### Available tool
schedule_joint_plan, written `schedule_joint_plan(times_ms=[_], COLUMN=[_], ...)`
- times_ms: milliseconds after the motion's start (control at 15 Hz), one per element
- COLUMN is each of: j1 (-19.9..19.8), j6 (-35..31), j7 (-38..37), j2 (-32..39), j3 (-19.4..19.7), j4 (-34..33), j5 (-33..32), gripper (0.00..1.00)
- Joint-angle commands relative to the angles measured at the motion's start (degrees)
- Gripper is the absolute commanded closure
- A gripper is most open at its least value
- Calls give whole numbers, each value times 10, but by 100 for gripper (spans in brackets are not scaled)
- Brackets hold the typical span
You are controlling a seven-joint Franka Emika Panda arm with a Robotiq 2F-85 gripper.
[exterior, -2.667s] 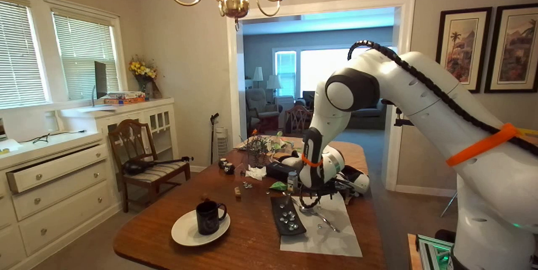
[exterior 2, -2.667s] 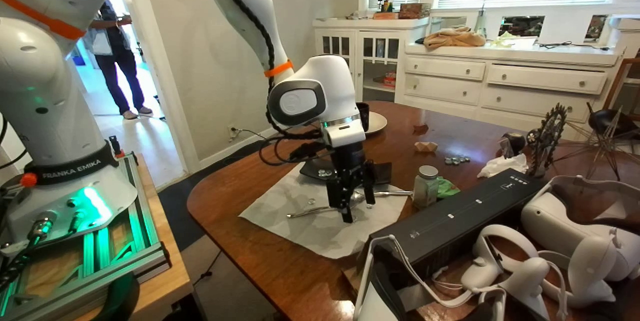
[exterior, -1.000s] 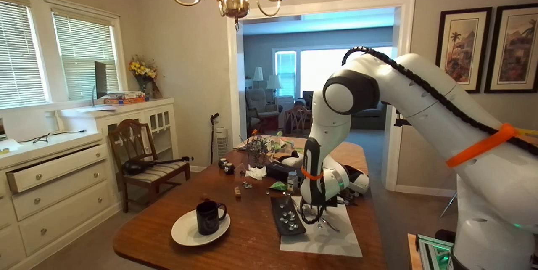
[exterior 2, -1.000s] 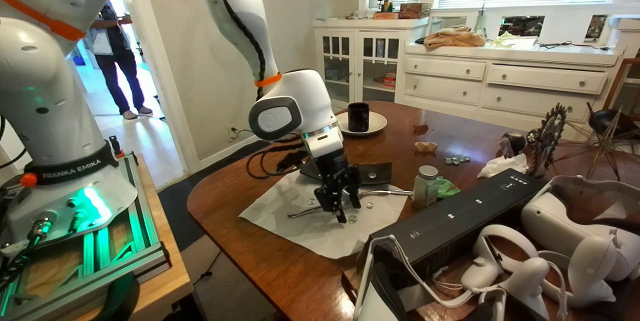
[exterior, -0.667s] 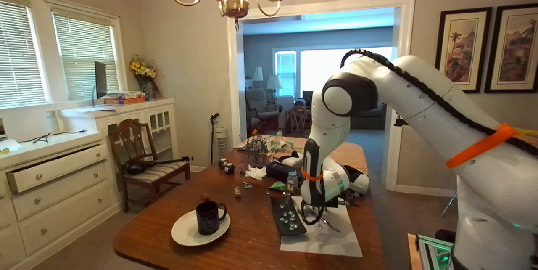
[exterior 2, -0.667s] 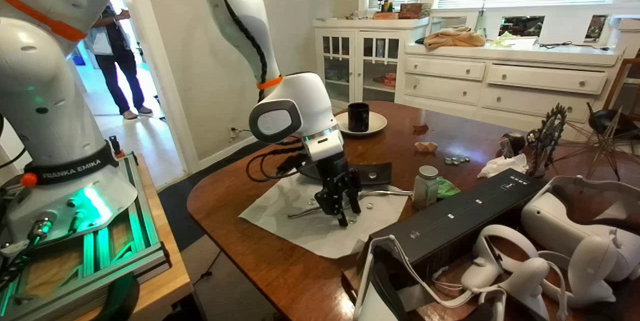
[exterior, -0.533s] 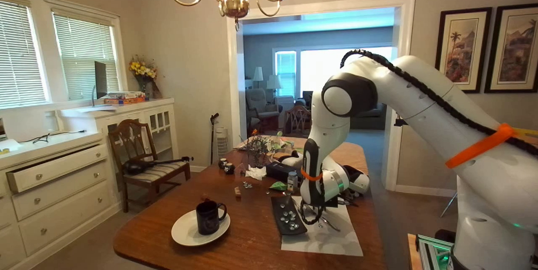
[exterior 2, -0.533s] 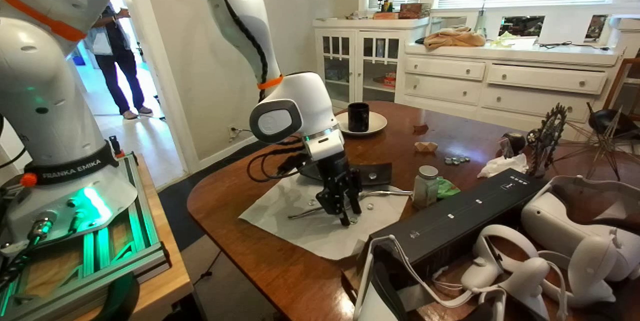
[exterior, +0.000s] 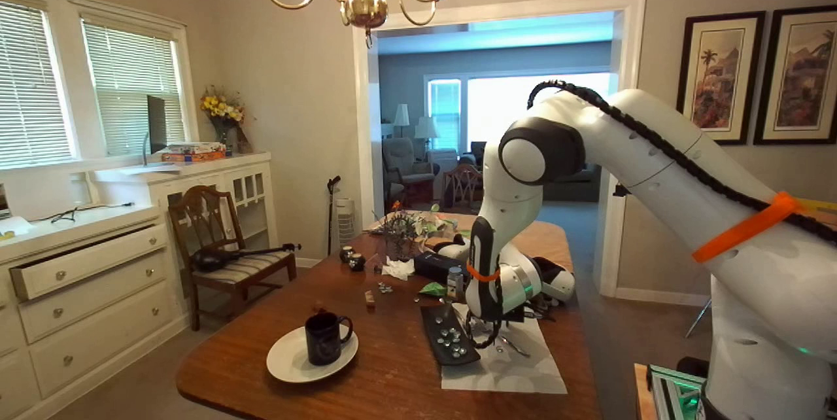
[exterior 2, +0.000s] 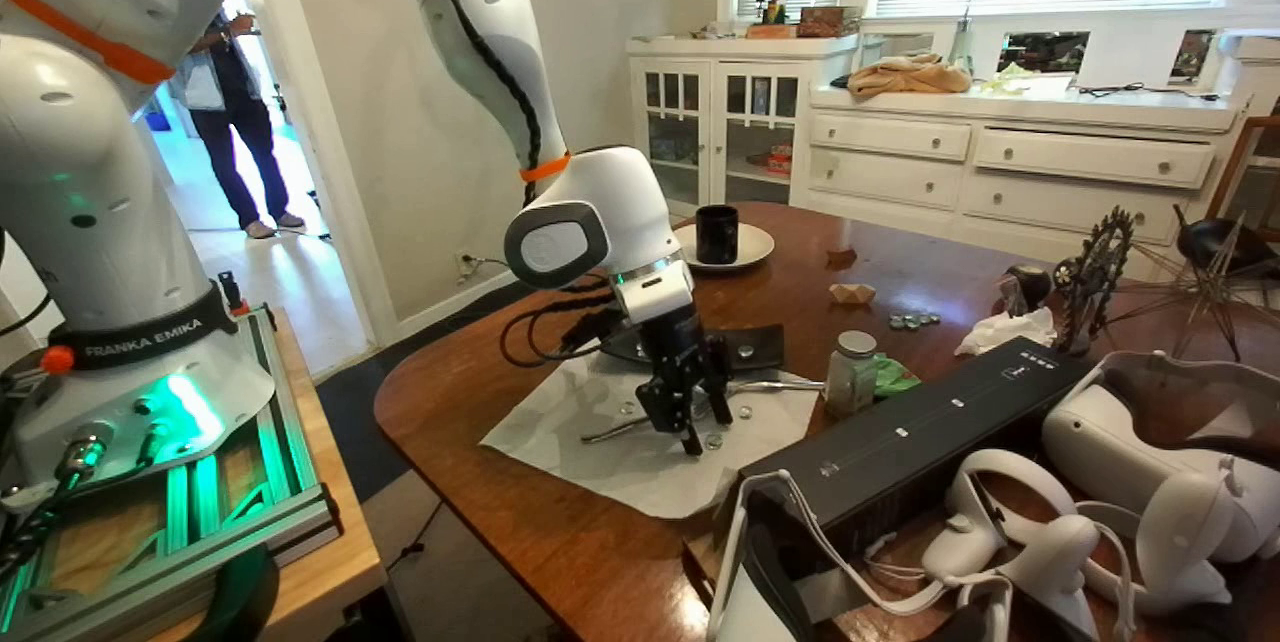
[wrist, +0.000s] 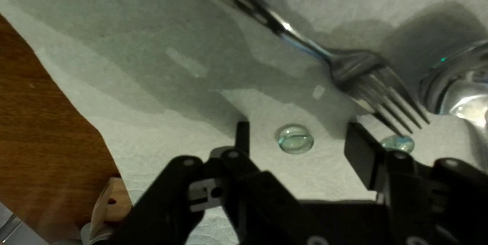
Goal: Pick up one pebble from the napkin and put it on the black plate
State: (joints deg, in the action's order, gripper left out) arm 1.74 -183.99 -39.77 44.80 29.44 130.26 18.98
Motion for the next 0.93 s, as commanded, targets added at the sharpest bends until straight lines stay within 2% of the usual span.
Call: schedule_joint_plan(times_ms=[0,600,667,733,800,867], j1=[-2,-1,-1,0,-1,-1], j6=[-13,-14,-14,-16,-16,-17], j7=[17,17,17,17,17,17], j2=[13,29,33,34,35,36], j3=[-5,1,1,2,2,2], j4=[-8,-19,-21,-23,-26,-27], j5=[24,34,36,37,39,41], gripper=[35,44,49,63,64,69])
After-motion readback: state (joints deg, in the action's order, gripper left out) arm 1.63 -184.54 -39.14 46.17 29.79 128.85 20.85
